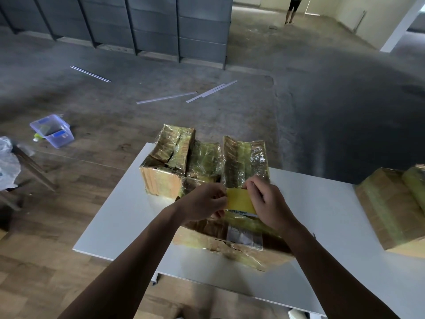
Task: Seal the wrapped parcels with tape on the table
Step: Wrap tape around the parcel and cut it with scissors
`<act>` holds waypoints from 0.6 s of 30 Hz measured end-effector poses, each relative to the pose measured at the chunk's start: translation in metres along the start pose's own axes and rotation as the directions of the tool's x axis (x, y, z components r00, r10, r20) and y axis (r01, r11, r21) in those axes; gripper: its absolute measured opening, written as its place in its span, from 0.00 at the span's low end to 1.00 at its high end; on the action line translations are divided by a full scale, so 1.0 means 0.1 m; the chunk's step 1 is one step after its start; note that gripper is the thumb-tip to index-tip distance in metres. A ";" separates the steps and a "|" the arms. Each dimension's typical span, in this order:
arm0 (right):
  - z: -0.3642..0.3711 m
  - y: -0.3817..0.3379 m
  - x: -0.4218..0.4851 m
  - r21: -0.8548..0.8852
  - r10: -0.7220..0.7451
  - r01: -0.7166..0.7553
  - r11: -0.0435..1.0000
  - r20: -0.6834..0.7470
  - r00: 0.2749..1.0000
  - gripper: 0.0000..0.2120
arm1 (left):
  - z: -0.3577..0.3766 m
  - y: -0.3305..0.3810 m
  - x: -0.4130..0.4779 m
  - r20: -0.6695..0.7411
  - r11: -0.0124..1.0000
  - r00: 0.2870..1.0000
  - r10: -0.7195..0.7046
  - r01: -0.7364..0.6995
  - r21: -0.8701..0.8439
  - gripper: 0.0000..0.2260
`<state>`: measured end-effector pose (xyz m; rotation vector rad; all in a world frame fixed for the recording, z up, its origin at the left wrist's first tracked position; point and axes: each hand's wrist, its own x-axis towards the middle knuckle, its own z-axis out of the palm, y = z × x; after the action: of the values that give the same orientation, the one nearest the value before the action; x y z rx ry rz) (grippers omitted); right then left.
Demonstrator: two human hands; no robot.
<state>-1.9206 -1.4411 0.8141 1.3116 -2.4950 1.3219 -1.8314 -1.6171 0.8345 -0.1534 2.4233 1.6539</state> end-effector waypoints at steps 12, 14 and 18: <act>0.00 0.04 0.03 0.006 -0.004 0.004 1.000 0.002 1.000 0.11 | 0.02 -0.11 0.02 -0.068 0.941 0.996 -0.061 0.035 -0.337 0.14; 0.01 0.05 0.03 0.012 0.002 -0.002 1.000 -0.005 1.000 0.13 | 0.04 -0.11 0.05 -0.080 0.980 0.996 -0.039 0.023 -0.198 0.11; 0.00 0.06 0.02 -0.002 -0.020 0.020 1.000 -0.020 1.000 0.13 | -0.01 -0.11 0.09 -0.031 0.964 0.996 -0.088 0.077 -0.256 0.07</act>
<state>-1.9263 -1.4404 0.8106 1.3129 -2.4629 1.3214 -1.8380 -1.6221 0.8227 -0.3260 2.1904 1.9352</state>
